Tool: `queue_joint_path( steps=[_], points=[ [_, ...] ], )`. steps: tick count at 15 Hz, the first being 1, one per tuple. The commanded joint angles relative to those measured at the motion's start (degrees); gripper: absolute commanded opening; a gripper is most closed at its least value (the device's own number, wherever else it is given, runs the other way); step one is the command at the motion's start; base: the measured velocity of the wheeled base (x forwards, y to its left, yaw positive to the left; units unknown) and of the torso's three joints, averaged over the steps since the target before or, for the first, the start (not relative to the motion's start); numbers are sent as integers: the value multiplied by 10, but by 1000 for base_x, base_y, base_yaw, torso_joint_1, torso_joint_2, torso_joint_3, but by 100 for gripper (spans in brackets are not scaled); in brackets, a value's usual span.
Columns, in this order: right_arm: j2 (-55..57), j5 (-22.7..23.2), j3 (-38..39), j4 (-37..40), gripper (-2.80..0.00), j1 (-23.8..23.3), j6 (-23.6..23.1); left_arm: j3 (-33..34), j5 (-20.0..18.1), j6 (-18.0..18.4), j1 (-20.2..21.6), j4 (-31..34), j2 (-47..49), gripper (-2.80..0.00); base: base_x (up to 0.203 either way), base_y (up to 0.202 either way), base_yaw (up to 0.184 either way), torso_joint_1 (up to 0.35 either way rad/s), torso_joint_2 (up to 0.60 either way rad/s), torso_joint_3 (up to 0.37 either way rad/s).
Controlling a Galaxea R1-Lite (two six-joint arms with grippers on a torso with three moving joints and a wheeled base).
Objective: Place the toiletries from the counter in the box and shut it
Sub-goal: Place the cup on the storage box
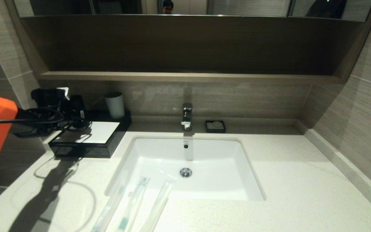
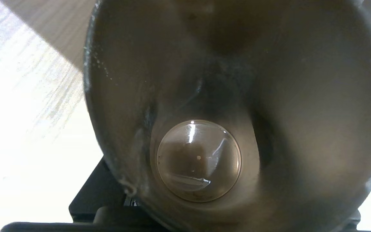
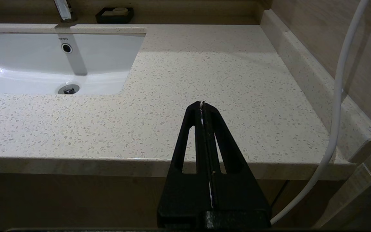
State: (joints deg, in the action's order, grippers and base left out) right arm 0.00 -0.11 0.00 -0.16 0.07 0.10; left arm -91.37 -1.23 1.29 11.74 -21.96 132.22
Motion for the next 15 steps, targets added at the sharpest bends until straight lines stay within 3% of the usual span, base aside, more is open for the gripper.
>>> queue_joint_path(
  steps=[1,15],
  points=[
    [-2,0,1,0,-280,0,0,-6,0,0,-1,0,5,-280,0,0,0,0,0,0],
    [-2,0,1,0,-280,0,0,-23,-8,1,-1,-2,23,-280,0,0,0,0,0,0]
  ],
)
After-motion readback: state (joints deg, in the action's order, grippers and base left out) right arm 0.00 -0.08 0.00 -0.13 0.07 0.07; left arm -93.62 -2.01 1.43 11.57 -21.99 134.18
